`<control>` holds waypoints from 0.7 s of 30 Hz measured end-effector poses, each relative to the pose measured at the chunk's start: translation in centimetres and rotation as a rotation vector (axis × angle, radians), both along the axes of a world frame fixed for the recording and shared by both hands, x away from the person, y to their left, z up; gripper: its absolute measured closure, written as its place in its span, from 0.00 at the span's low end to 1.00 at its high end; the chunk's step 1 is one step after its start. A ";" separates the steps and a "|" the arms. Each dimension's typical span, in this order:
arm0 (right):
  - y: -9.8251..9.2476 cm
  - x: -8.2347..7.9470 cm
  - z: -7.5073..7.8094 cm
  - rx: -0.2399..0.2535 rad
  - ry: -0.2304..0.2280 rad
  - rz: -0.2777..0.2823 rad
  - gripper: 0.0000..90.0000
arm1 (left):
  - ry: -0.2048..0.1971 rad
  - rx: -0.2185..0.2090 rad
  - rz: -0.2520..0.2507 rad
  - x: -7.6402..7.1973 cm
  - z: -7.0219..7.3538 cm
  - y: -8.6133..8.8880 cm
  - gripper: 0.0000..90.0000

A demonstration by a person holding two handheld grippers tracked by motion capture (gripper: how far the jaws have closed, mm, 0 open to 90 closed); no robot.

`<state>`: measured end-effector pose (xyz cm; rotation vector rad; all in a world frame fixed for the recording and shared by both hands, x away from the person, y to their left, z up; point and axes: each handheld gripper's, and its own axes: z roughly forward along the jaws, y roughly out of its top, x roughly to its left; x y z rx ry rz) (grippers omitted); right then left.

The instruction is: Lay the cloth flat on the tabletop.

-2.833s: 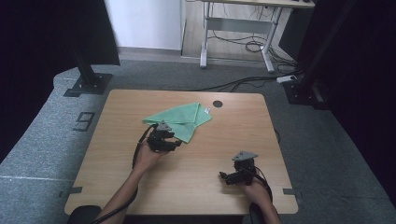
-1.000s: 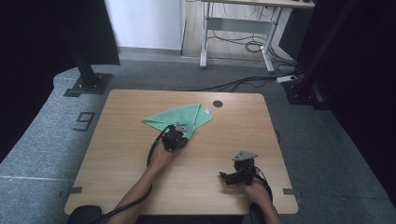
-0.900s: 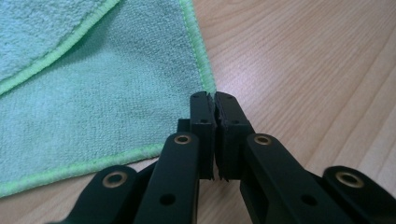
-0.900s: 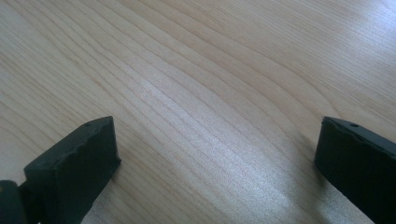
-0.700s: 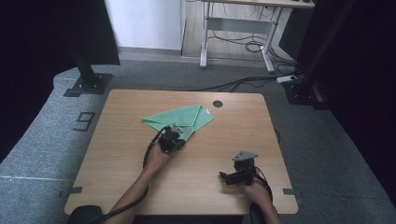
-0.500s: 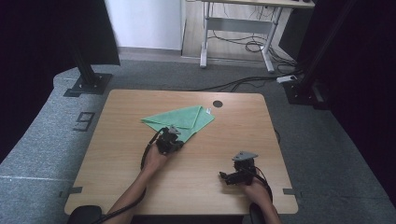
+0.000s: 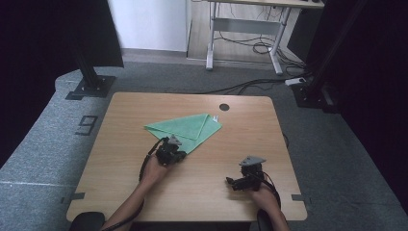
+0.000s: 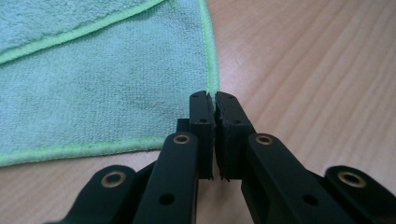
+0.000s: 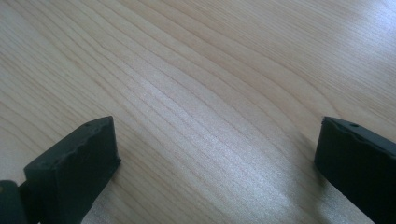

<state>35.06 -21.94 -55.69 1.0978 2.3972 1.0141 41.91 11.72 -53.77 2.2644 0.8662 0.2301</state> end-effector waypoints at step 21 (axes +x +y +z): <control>0.0 0.0 0.0 -0.001 0.000 0.000 0.00 | 0.008 -0.033 -0.044 -4.7 -0.2 1.2 0.94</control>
